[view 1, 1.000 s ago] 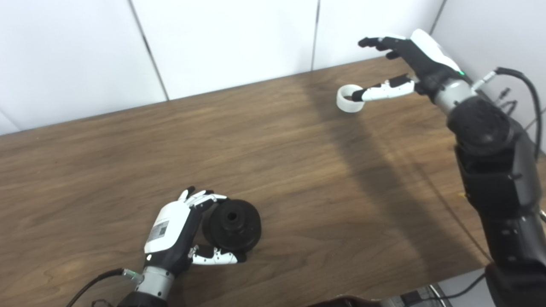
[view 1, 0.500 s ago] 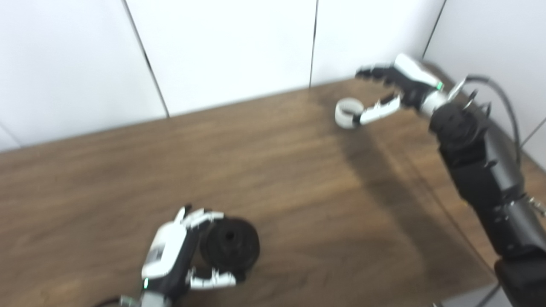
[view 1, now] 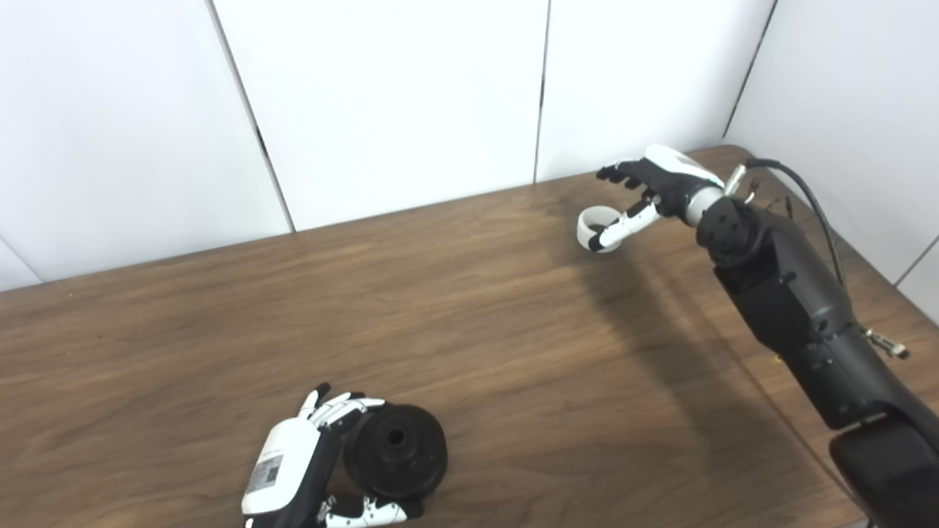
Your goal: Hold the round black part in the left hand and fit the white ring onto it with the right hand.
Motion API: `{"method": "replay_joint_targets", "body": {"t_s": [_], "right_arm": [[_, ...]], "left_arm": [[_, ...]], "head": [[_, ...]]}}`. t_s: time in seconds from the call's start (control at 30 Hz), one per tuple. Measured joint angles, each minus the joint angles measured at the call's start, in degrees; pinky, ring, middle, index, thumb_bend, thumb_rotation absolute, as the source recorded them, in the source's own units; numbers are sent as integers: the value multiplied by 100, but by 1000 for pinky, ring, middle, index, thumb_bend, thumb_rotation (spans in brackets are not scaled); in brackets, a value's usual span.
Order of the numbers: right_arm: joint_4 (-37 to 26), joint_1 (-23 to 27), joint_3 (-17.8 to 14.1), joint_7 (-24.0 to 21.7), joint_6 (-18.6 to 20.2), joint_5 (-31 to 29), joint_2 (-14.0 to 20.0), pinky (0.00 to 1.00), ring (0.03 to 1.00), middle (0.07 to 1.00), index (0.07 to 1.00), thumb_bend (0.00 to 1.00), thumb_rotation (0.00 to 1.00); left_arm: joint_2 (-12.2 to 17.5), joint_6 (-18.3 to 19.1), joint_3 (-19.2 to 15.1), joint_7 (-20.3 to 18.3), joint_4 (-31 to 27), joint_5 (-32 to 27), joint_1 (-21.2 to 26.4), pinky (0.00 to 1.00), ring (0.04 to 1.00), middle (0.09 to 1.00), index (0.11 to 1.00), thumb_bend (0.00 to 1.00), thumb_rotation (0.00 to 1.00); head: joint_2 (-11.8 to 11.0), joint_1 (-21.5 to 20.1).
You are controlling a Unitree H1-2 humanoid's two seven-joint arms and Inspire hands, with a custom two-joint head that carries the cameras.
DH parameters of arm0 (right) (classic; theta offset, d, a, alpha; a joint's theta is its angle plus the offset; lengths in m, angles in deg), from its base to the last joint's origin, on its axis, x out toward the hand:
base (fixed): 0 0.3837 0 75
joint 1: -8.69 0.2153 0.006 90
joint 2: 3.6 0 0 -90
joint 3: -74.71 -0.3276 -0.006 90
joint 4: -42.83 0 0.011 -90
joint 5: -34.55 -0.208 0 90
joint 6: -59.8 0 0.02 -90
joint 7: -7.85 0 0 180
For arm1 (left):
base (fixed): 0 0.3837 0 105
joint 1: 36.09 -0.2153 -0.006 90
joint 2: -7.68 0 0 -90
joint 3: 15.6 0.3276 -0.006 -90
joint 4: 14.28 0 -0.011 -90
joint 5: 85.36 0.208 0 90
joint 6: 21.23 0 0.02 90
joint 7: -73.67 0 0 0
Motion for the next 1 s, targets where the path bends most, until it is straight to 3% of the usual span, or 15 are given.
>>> {"method": "replay_joint_targets", "body": {"t_s": [0.17,1.0], "right_arm": [[161,52,224,0,2,130,-103,821,887,869,848,947,270],[691,114,542,110,2,201,-51,923,935,897,850,923,248]], "left_arm": [[-1,-40,2,3,2,-6,-5,1000,851,767,483,523,49],[-2,-20,4,32,-13,4,-36,1000,850,769,484,523,50]], "head": [[-44,0],[26,35]]}}
